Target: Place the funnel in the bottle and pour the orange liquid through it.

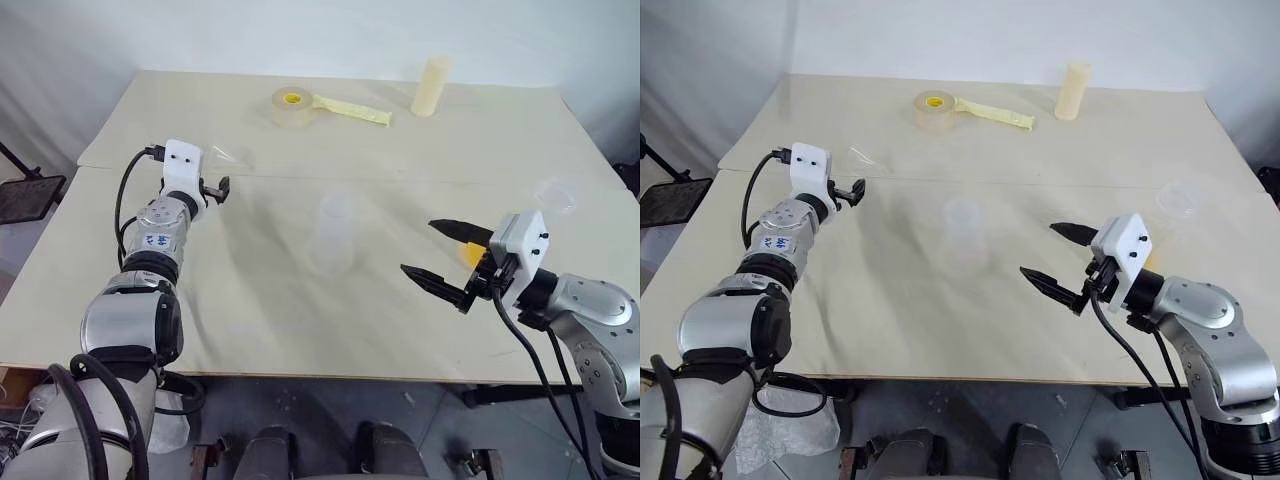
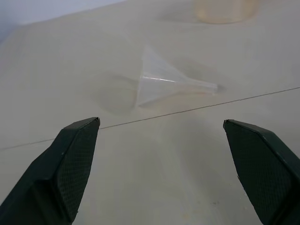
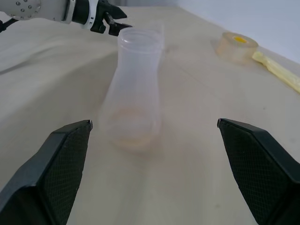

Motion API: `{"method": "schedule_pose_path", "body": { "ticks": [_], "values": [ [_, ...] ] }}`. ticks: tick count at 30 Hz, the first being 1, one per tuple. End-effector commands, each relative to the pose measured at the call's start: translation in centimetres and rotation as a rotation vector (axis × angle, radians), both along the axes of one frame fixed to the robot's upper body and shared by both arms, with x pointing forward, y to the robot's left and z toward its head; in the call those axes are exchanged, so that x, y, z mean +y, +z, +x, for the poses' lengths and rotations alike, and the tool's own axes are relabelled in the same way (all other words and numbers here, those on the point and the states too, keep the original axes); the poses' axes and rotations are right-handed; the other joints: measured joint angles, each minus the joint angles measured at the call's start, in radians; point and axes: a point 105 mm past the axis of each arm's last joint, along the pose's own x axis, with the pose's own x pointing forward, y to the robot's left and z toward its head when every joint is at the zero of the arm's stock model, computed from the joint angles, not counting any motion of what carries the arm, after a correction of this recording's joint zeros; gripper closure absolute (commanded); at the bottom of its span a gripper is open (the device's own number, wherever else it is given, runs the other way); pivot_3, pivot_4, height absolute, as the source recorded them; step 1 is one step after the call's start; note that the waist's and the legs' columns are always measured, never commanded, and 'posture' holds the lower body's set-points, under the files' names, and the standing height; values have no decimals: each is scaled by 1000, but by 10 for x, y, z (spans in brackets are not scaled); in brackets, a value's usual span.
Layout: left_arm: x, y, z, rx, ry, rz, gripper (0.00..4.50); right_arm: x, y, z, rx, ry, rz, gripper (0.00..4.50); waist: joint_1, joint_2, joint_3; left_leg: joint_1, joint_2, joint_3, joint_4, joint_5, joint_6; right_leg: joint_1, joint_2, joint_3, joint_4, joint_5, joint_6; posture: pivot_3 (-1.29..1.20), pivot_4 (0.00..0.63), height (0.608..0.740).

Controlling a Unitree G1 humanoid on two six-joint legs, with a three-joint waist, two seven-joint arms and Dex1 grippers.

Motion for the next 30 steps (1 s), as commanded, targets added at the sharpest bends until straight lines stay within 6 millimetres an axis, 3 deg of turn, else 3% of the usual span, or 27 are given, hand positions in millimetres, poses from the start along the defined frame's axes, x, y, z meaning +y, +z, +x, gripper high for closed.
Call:
{"method": "schedule_pose_path", "body": {
  "ticks": [1,8,20,23,30],
  "values": [
    [-1,23,4,-58,28,-17,13,-3,14,-4,-63,-7,-11,0,1,0,0,0,0,0,0,0,0,0,0,0,0,0,0,0,150,740],
    [-4,25,6,-56,48,-39,13,-6,16,-5,-64,-16,-19,0,0,0,0,0,0,0,0,0,0,0,0,0,0,0,0,0,150,740],
    [-26,-3,7,39,-16,-44,13,-11,19,-17,-59,-41,-43,0,1,0,0,0,0,0,0,0,0,0,0,0,0,0,0,0,150,740],
    [-31,-11,6,62,-29,-64,631,-13,19,-19,-56,-48,-48,0,3,0,0,0,0,0,0,0,0,0,0,0,0,0,0,0,150,740],
    [-35,-13,6,60,-52,-107,2733,-13,20,-23,-55,-57,-51,0,1,0,0,0,0,1,0,0,0,0,0,0,-1,0,0,0,150,740]
  ]
}}
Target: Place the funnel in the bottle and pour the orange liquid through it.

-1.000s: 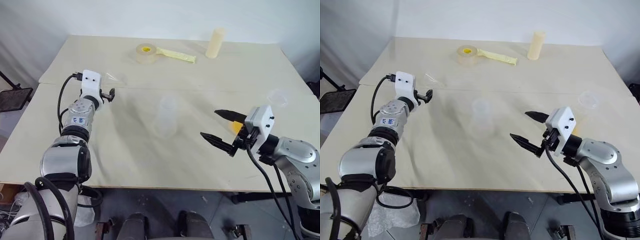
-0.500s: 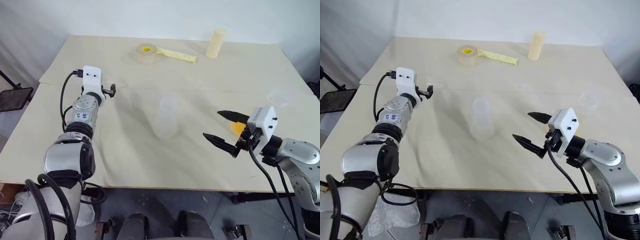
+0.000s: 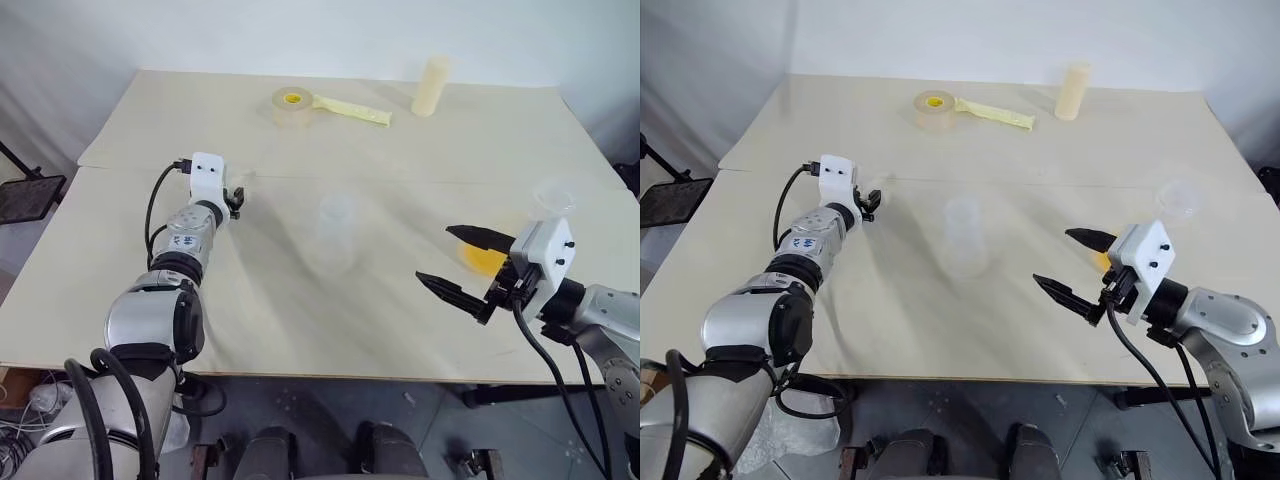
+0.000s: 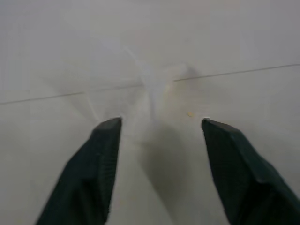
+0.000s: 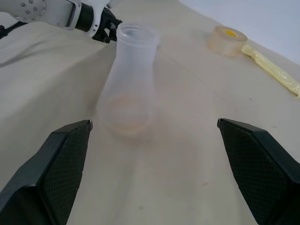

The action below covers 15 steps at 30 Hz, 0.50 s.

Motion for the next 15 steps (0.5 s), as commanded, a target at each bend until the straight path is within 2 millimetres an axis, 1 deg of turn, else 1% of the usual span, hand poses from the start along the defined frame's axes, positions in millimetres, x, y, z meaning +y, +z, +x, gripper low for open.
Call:
{"method": "schedule_pose_path", "body": {
  "ticks": [1,5,6,15],
  "values": [
    [-1,12,1,-47,-15,-18,3046,-1,13,-6,-55,-3,-11,0,0,0,0,0,0,0,0,0,0,0,0,0,0,0,0,0,150,740],
    [0,13,1,-49,-18,-27,4316,0,13,-6,-56,-2,-11,0,1,0,0,0,0,0,0,0,0,0,0,0,0,0,0,0,150,740],
    [1,13,1,-49,-19,-29,4439,0,14,-6,-57,-1,-10,0,1,0,0,0,0,0,0,0,0,0,0,0,0,0,0,0,150,740],
    [1,16,0,-57,-60,-2,4439,1,14,-2,-59,4,-10,0,1,0,0,0,0,0,0,0,0,0,0,0,0,0,0,0,150,740]
  ]
}}
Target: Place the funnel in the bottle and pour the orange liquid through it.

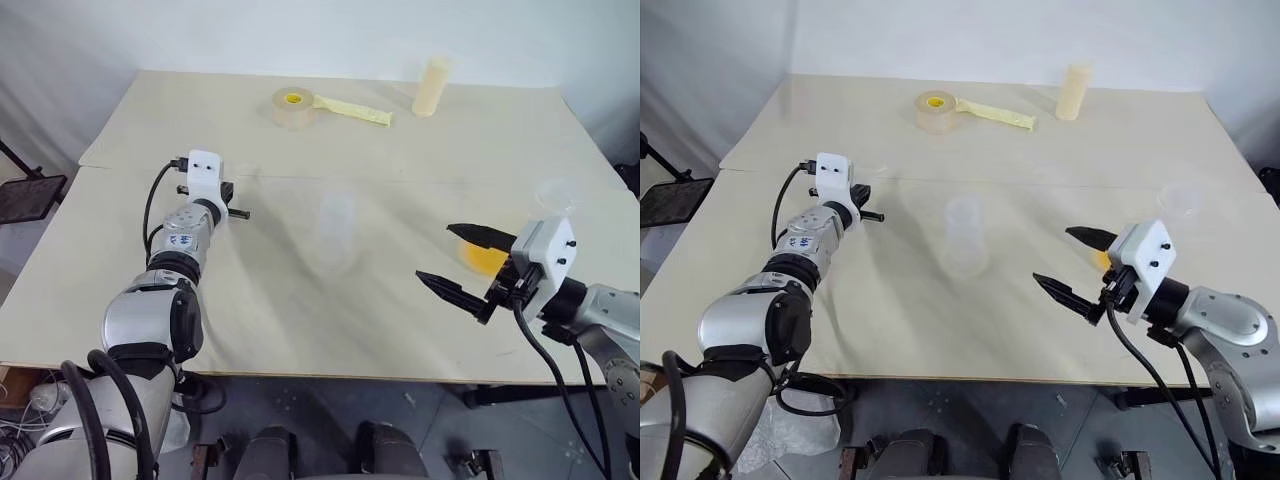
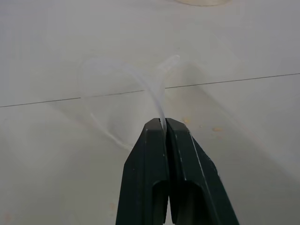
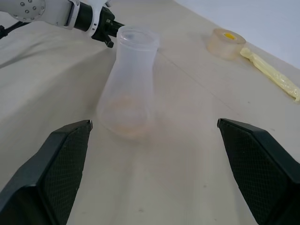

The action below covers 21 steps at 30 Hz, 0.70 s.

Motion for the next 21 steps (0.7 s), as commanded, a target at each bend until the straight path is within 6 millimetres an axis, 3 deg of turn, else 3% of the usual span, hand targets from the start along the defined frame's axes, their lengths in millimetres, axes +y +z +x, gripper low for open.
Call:
{"method": "schedule_pose_path", "body": {
  "ticks": [1,9,14,21],
  "values": [
    [1,14,0,-51,-35,27,4439,-1,10,-1,-42,1,-7,0,0,0,0,0,0,0,0,0,0,0,0,0,0,0,0,0,150,740],
    [-6,39,-4,-147,-197,58,4439,-1,11,2,-47,-3,7,0,-3,0,0,0,0,0,0,0,0,0,0,0,0,0,0,0,150,740],
    [0,58,-11,-224,-277,40,4439,0,10,5,-48,3,18,0,-2,0,0,0,0,0,0,0,0,0,0,0,0,0,0,0,150,740],
    [5,70,-37,-320,-435,2,4439,0,6,4,-23,41,36,0,-5,0,0,0,1,0,0,0,0,0,0,0,0,0,0,0,150,740]
  ]
}}
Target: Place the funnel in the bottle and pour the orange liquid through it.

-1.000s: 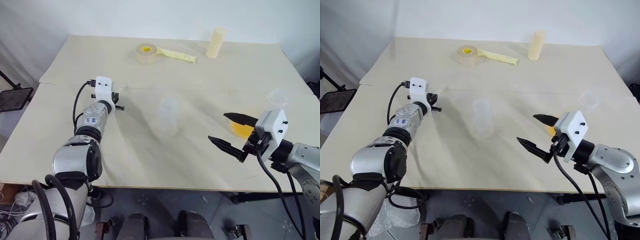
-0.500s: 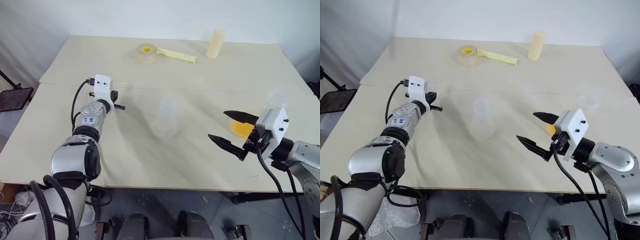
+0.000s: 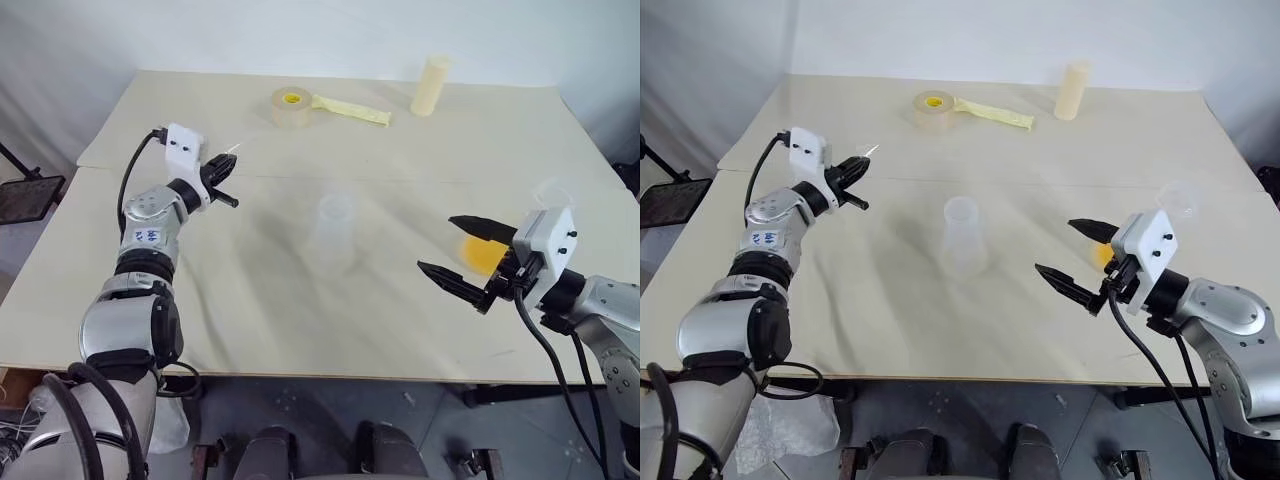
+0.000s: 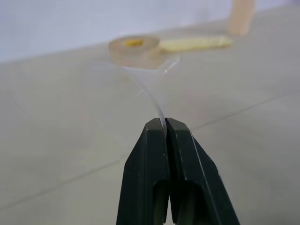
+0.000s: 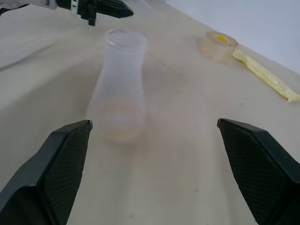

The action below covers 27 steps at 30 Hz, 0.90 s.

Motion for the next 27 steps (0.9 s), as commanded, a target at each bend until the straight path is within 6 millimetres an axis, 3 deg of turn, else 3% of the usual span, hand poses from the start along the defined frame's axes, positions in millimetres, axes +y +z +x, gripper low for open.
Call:
{"method": "schedule_pose_path", "body": {
  "ticks": [1,12,16,21,27],
  "values": [
    [0,22,-17,-88,-84,-24,4439,3,3,-6,-14,47,12,0,0,0,0,0,0,0,0,0,0,0,0,0,0,0,0,0,150,740],
    [-26,23,-103,-99,-276,-166,4439,7,2,-5,-8,74,27,0,3,0,0,0,1,-11,2,0,0,1,0,4,0,0,0,0,150,740],
    [-19,29,-112,-68,-266,-184,4439,7,1,-2,-3,80,25,0,4,0,0,0,1,-12,3,0,0,3,1,6,0,0,0,0,150,740],
    [-12,46,-125,-97,-306,-83,4439,8,2,1,-2,100,30,0,3,0,0,1,1,-11,2,0,0,2,1,6,-1,0,0,0,150,740],
    [-23,62,-135,-102,-496,112,4439,12,3,1,20,145,74,0,6,0,0,0,0,-11,2,0,0,3,1,6,-1,0,0,0,150,740]
  ]
}}
